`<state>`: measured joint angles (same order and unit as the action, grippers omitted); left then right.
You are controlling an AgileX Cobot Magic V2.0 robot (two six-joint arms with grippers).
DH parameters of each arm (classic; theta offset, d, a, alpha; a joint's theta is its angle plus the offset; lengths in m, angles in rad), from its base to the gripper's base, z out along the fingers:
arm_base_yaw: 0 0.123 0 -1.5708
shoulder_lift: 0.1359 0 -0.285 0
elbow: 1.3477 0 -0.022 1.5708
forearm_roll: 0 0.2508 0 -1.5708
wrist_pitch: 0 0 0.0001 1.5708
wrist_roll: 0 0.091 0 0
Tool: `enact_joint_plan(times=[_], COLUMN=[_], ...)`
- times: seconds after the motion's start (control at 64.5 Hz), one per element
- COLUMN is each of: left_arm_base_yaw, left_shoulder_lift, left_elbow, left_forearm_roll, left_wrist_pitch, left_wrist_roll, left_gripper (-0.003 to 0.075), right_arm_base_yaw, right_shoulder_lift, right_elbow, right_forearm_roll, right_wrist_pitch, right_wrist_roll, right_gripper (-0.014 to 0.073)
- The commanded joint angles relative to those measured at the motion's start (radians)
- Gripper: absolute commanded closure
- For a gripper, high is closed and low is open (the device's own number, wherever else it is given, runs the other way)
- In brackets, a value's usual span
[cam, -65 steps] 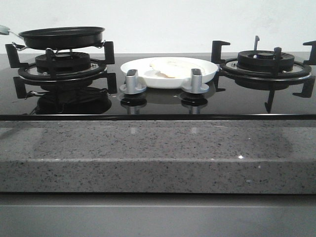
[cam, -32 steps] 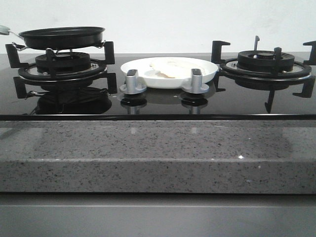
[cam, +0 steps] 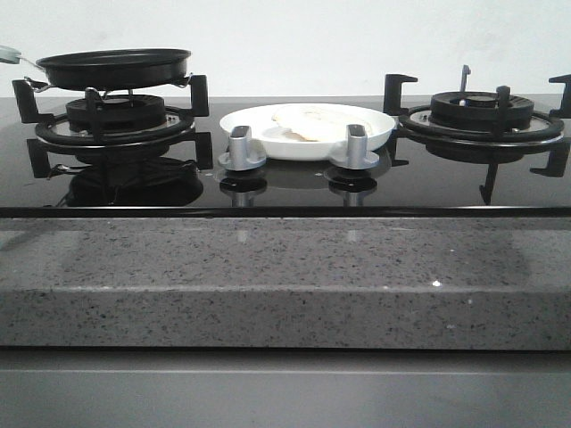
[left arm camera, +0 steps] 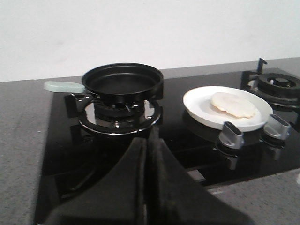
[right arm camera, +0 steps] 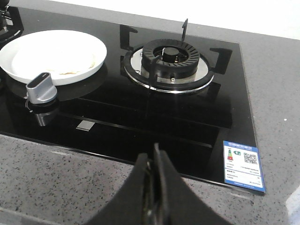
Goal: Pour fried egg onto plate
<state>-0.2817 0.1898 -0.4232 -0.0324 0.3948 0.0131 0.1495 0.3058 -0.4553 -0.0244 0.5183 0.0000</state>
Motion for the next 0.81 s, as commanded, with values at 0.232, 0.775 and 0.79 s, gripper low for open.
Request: enact_joint_plan(times=[0.232, 0.775, 0.79], left_arm_base_yaw=[0.258, 0.276, 0.276], left_shoulder_lift=[-0.183, -0.215, -0.215], left_elbow=[0.136, 0.425, 0.432], left_forearm_roll=[-0.011, -0.027, -0.027], left_wrist_pitch=[-0.110, -0.354, -0.359], left_wrist_roll=[0.003, 0.003, 0.003], left_gripper=[0.0739, 0.0739, 0.0739], right_arm_base_yaw=[-0.004, -0.004, -0.004], right_shoulder_lift=[0.008, 0.009, 0.009], right_elbow=[-0.026, -0.026, -0.026], right_forearm_roll=[-0.012, -0.012, -0.012], right_wrist_pitch=[-0.078, -0.075, -0.075], right_wrist_roll=[-0.006, -0.006, -0.006], right_gripper=[0.0651, 0.0651, 0.0651])
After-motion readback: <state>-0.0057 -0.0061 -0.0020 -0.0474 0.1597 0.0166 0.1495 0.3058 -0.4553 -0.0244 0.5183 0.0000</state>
